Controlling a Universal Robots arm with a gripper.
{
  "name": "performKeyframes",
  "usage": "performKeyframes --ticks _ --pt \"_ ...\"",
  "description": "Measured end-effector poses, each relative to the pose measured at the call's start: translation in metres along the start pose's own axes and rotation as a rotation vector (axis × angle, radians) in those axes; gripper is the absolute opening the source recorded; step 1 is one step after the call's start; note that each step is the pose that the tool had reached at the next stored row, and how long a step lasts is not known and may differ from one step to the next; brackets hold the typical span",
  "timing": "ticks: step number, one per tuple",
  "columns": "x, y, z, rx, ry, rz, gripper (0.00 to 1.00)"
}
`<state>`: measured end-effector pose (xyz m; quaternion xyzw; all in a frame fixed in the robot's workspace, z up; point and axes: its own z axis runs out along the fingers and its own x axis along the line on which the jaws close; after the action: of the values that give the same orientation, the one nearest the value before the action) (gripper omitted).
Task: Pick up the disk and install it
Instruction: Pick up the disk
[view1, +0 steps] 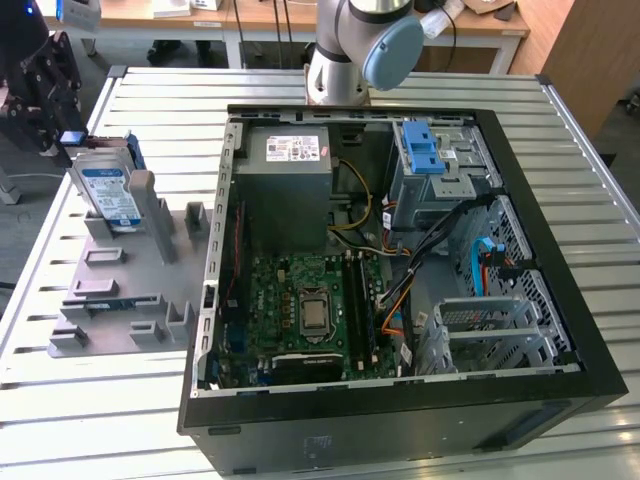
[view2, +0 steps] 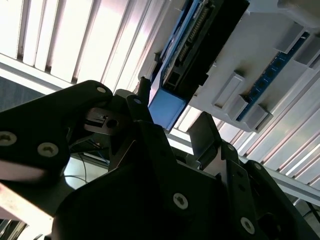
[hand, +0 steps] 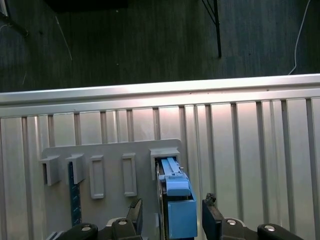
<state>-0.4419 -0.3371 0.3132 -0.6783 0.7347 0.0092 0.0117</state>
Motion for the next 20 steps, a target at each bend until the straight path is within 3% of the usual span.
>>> performKeyframes --ticks 10,16,19,20 --pt "-0.0004 0.0 0.0086 0.0002 0.0003 0.0 0.59" --pt "-0.0004 0.0 0.0091 0.0002 0.0003 0.0 0.59" --pt "-0.0004 0.0 0.0093 0.0001 0.0004 0.0 0.57" --pt "-0.0008 0.0001 0.0096 0.0004 0.0002 0.0 0.51"
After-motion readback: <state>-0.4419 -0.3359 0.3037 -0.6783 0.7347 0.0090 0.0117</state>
